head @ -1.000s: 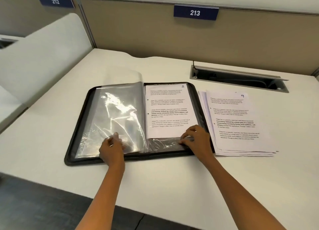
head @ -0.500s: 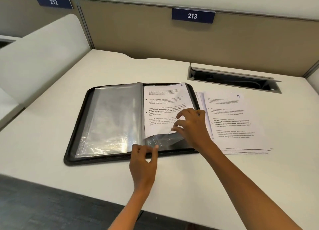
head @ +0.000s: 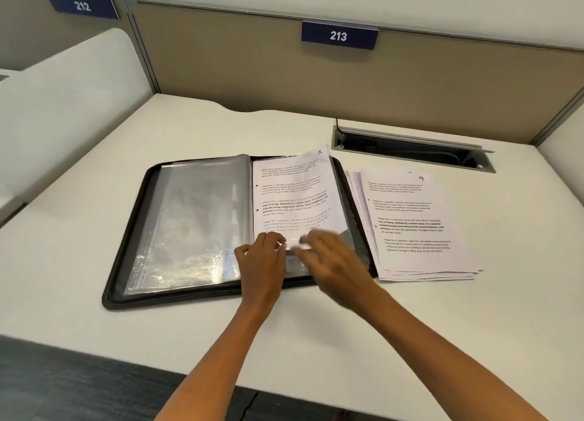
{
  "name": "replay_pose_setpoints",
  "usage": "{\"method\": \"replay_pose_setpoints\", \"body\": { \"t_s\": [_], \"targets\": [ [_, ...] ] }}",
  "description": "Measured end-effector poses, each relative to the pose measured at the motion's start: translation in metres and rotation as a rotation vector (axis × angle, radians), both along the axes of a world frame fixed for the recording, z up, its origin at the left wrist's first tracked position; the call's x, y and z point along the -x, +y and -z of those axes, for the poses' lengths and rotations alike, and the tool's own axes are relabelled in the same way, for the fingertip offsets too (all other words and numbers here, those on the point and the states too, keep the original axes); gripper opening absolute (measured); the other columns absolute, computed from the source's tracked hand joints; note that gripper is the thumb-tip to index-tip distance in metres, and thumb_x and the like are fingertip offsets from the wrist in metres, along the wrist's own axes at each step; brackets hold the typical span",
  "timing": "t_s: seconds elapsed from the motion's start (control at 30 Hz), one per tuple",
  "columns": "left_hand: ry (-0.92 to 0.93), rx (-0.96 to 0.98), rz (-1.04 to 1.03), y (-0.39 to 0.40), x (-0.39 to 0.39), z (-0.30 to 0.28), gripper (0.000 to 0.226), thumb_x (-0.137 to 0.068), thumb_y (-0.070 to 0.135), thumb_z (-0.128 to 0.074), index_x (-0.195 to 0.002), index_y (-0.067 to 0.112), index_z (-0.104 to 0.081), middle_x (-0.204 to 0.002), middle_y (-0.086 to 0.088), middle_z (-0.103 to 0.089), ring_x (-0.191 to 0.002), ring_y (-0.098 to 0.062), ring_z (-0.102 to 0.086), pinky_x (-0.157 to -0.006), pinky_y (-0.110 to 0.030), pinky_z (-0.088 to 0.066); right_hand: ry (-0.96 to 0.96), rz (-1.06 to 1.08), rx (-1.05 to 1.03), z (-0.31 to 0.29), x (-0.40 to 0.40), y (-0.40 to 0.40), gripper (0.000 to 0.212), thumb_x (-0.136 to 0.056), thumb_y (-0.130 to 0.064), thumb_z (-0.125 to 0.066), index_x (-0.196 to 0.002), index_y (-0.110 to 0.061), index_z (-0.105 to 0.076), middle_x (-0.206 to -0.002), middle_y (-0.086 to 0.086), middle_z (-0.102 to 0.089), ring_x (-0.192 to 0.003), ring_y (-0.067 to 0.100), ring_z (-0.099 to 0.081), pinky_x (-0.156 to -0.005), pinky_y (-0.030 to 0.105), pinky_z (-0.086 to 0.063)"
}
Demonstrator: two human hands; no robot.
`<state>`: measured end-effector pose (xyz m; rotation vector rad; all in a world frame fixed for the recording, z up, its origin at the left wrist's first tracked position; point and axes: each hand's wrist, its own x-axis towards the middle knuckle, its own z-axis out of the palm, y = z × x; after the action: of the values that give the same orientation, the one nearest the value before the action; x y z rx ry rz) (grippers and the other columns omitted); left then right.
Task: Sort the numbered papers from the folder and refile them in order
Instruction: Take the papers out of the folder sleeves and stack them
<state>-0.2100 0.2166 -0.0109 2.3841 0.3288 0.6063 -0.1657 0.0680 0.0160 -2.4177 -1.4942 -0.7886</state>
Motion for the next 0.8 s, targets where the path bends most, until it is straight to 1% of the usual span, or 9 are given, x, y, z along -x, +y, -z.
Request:
{"method": "replay_pose_setpoints", "body": {
  "t_s": [0.07, 0.1, 0.17, 0.33, 0.5, 0.6, 0.7, 0.73, 0.8],
  "targets": [
    [-0.016, 0.032, -0.019, 0.001, 0.0, 0.0, 0.009, -0.09, 0.009, -0.058, -0.09, 0.018, -0.058, -0.092, 0.006, -0.062, -0.078, -0.015, -0.058, -0.084, -0.037, -0.034, -0.002, -0.101, 0.195, 0.011, 0.017, -0.007, 0.028, -0.086, -0.004, -0.06, -0.114, -0.001, -0.059, -0.107, 0.016, -0.064, -0.101, 0.03, -0.058, -0.087, 0.039, -0.052],
    [-0.024, 0.044, -0.024, 0.002, 0.0, 0.0, 0.009, -0.09, 0.01, -0.059, -0.09, 0.019, -0.058, -0.091, 0.007, -0.062, -0.077, -0.014, -0.058, -0.083, -0.035, -0.033, 0.007, -0.079, 0.314, 0.016, 0.02, -0.01, 0.04, -0.079, -0.008, -0.068, -0.118, 0.0, -0.059, -0.112, 0.017, -0.063, -0.105, 0.031, -0.059, -0.09, 0.04, -0.052],
    [-0.03, 0.075, -0.028, 0.002, 0.0, 0.001, 0.01, -0.091, 0.012, -0.059, -0.09, 0.022, -0.057, -0.09, 0.011, -0.06, -0.077, -0.01, -0.057, -0.083, -0.03, -0.028, 0.012, 0.068, 0.5, 0.025, 0.014, -0.01, 0.063, -0.07, -0.014, -0.075, -0.127, 0.004, -0.055, -0.124, 0.022, -0.059, -0.117, 0.035, -0.056, -0.102, 0.043, -0.045],
    [-0.032, 0.134, -0.024, 0.0, 0.002, -0.002, 0.016, -0.091, 0.014, -0.059, -0.088, 0.028, -0.053, -0.089, 0.016, -0.058, -0.077, -0.003, -0.056, -0.085, -0.024, -0.022, 0.064, 0.436, 0.672, 0.025, -0.004, 0.011, 0.08, -0.061, -0.02, -0.084, -0.128, 0.01, -0.052, -0.128, 0.03, -0.055, -0.122, 0.042, -0.051, -0.111, 0.05, -0.028],
    [-0.035, 0.139, -0.007, 0.001, 0.005, -0.004, 0.019, -0.089, 0.012, -0.059, -0.087, 0.029, -0.053, -0.089, 0.015, -0.06, -0.077, 0.003, -0.055, -0.085, -0.021, -0.02, -0.039, 0.624, 0.887, 0.019, -0.002, 0.02, 0.079, -0.093, -0.029, -0.055, -0.145, 0.013, -0.011, -0.15, 0.037, -0.009, -0.14, 0.051, -0.007, -0.104, 0.06, 0.013],
    [-0.036, 0.166, -0.02, 0.005, 0.005, -0.006, 0.018, -0.088, 0.011, -0.061, -0.086, 0.028, -0.054, -0.087, 0.015, -0.061, -0.076, 0.004, -0.055, -0.086, -0.013, -0.02, -0.074, 0.641, 1.019, 0.021, 0.001, 0.019, 0.077, -0.098, -0.035, -0.041, -0.145, 0.011, -0.002, -0.152, 0.036, -0.004, -0.14, 0.052, -0.001, -0.111, 0.063, 0.006],
    [-0.038, 0.187, -0.013, 0.006, 0.005, -0.008, 0.02, -0.088, 0.012, -0.062, -0.086, 0.03, -0.053, -0.087, 0.017, -0.06, -0.077, 0.009, -0.053, -0.087, -0.009, -0.019, -0.087, 0.604, 0.969, 0.023, -0.003, 0.012, 0.068, -0.097, -0.027, -0.046, -0.143, 0.014, -0.018, -0.144, 0.034, -0.031, -0.135, 0.051, -0.025, -0.112, 0.06, -0.002],
    [-0.039, 0.193, -0.008, 0.006, 0.005, -0.008, 0.02, -0.088, 0.012, -0.062, -0.086, 0.03, -0.053, -0.087, 0.017, -0.06, -0.077, 0.009, -0.054, -0.088, -0.008, -0.019, -0.08, 0.551, 0.934, 0.023, -0.005, 0.011, 0.056, -0.093, -0.02, -0.052, -0.138, 0.01, -0.035, -0.132, 0.03, -0.048, -0.125, 0.049, -0.041, -0.112, 0.06, -0.004],
    [-0.043, 0.202, -0.001, 0.005, 0.006, -0.008, 0.02, -0.088, 0.013, -0.063, -0.086, 0.03, -0.053, -0.085, 0.017, -0.059, -0.078, 0.008, -0.055, -0.088, -0.012, -0.022, -0.061, 0.44, 0.9, 0.021, -0.007, 0.008, 0.021, -0.079, -0.005, -0.062, -0.099, -0.003, -0.069, -0.085, 0.015, -0.065, -0.089, 0.036, -0.06, -0.113, 0.062, -0.014]
  ]
}}
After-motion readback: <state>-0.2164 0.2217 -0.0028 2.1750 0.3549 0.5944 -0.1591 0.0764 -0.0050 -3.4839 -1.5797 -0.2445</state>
